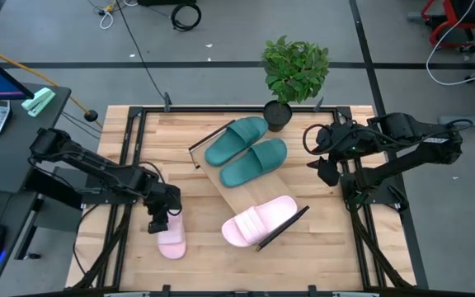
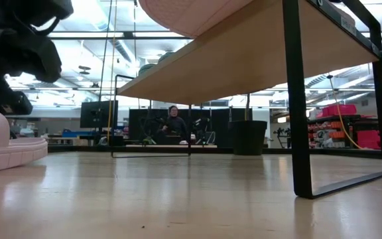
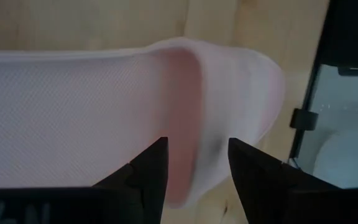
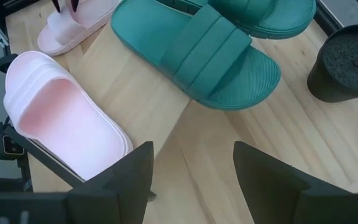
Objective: Pick and place slides into the shelf
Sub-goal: Put the pink slide on the shelf
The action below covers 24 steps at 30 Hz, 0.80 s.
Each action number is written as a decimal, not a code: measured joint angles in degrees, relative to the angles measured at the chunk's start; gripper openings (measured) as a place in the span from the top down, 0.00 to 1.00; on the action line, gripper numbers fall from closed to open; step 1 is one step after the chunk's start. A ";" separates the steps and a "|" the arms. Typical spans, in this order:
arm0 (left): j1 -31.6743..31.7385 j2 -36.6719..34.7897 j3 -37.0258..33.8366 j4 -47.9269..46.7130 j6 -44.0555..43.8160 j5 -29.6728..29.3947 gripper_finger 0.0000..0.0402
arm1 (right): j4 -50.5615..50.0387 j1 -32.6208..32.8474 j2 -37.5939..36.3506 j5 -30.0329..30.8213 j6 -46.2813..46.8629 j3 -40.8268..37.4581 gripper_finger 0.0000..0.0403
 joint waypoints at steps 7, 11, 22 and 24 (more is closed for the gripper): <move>-0.07 2.00 0.00 1.95 0.59 1.95 0.65 | 0.01 -0.01 0.00 0.02 0.42 0.00 0.43; -0.07 2.06 0.00 2.10 0.57 2.06 0.80 | 0.07 -0.01 0.00 0.02 0.47 0.00 0.43; -0.09 2.02 4.27 -1.58 1.50 4.89 0.97 | 0.17 -0.01 -0.02 1.21 0.30 0.00 0.43; -0.07 2.02 7.07 -3.73 2.05 4.88 0.97 | 0.19 0.00 -0.02 1.23 0.29 0.00 0.43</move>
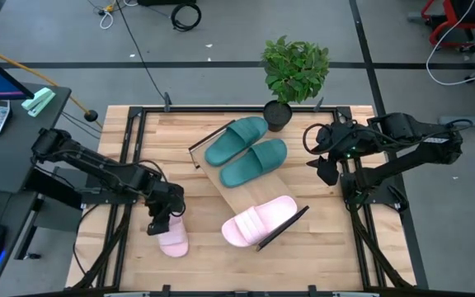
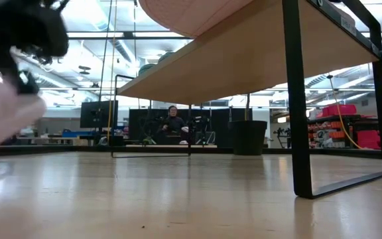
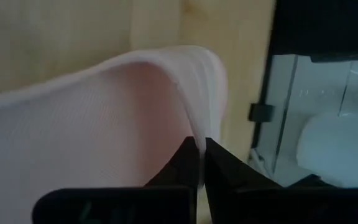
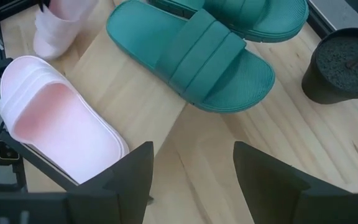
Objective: Pick and place slides into the shelf
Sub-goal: Put the pink slide on the shelf
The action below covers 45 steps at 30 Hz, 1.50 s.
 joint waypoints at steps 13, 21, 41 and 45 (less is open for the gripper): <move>0.00 -0.09 23.07 -28.78 8.63 -3.80 0.97 | -0.03 -0.01 0.00 -0.01 -2.38 0.00 0.43; 0.00 3.20 35.79 -36.37 20.70 -11.14 0.97 | -0.02 -0.01 -0.02 0.19 -3.64 0.00 0.43; 7.30 33.24 86.64 -55.88 76.73 -28.37 0.97 | -0.02 -0.01 -0.02 0.14 -2.20 0.00 0.43; 7.91 35.24 88.52 -55.89 80.69 -30.60 0.97 | -0.02 -0.01 -0.02 0.13 -1.24 0.00 0.43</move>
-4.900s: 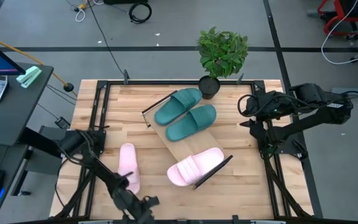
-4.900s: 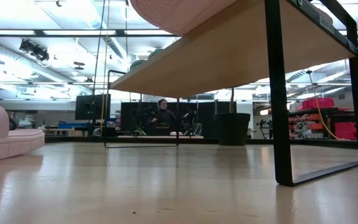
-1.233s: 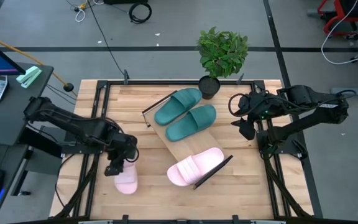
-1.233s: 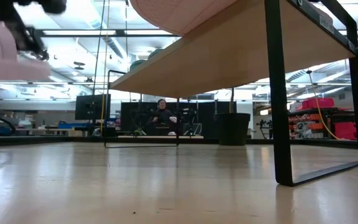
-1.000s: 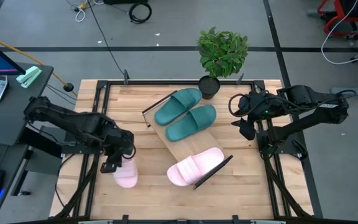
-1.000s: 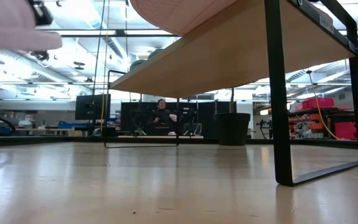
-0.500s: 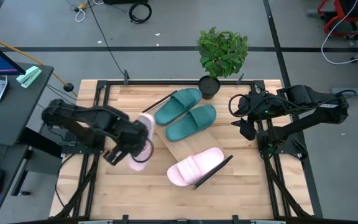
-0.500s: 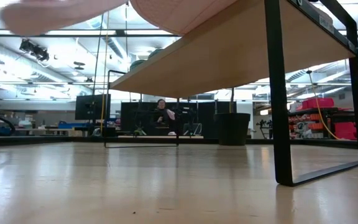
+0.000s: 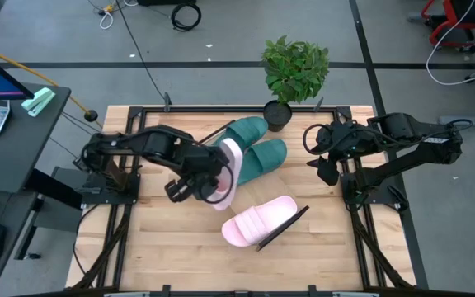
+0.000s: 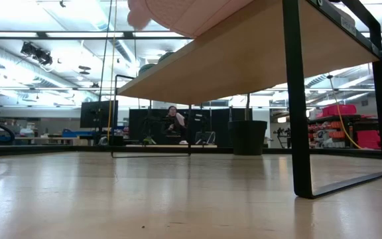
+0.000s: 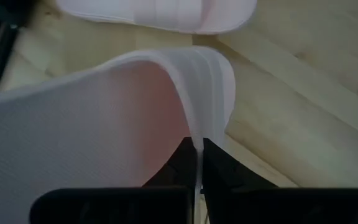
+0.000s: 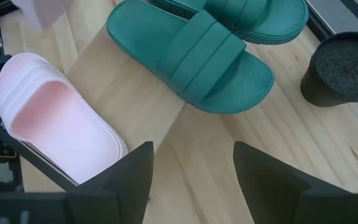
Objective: Pick and place slides into the shelf
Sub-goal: Put the pink slide on the shelf
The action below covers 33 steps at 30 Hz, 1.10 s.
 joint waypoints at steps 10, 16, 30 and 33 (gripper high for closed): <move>-0.79 3.78 -0.07 -0.11 1.68 1.20 0.97 | 0.00 0.00 0.00 -0.03 0.36 0.00 0.43; -0.78 4.90 -0.07 -0.06 4.30 1.71 0.97 | 0.00 0.00 0.00 -0.03 0.76 0.00 0.43; -1.14 6.03 -1.80 2.71 7.13 2.16 0.97 | 0.00 0.00 0.00 -0.03 0.92 0.00 0.43; -1.16 6.14 -2.01 2.52 7.25 2.45 0.97 | 0.00 0.00 0.00 -0.03 0.93 0.00 0.43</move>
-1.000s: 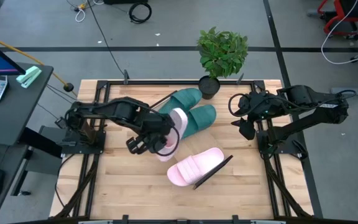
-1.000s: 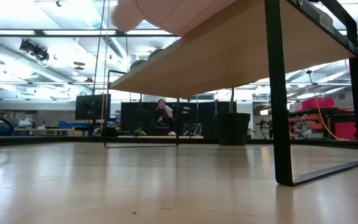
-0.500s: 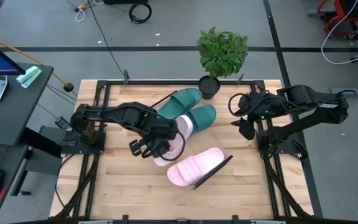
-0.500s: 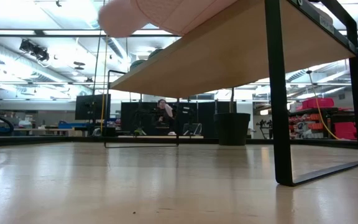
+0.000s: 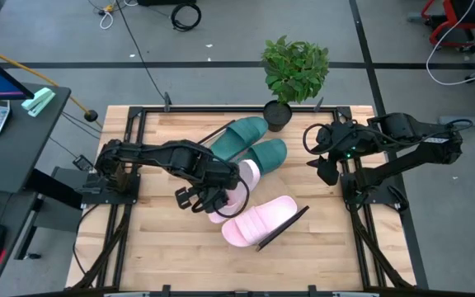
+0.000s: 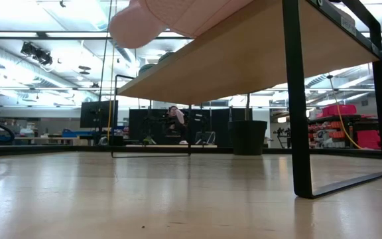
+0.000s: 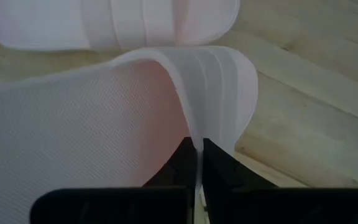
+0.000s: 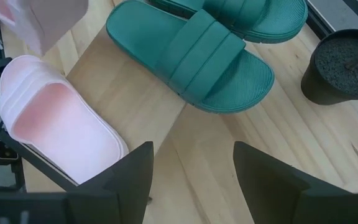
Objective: Pick and place slides into the shelf
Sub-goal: Put the pink slide on the shelf
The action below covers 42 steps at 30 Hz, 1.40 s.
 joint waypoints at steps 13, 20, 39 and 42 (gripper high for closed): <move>0.13 2.56 0.02 1.35 1.21 0.72 0.97 | -0.01 0.02 0.02 -0.54 -0.54 0.00 0.43; 0.11 3.20 0.02 0.96 1.21 1.36 0.97 | 0.00 0.02 0.00 -1.03 -0.66 0.00 0.43; -0.33 4.07 0.02 0.50 1.22 5.25 0.97 | 0.00 0.02 0.00 -1.14 -1.14 0.00 0.43; -0.29 4.07 0.02 0.50 1.47 5.23 0.97 | 0.00 0.02 0.00 -1.14 -1.14 0.00 0.43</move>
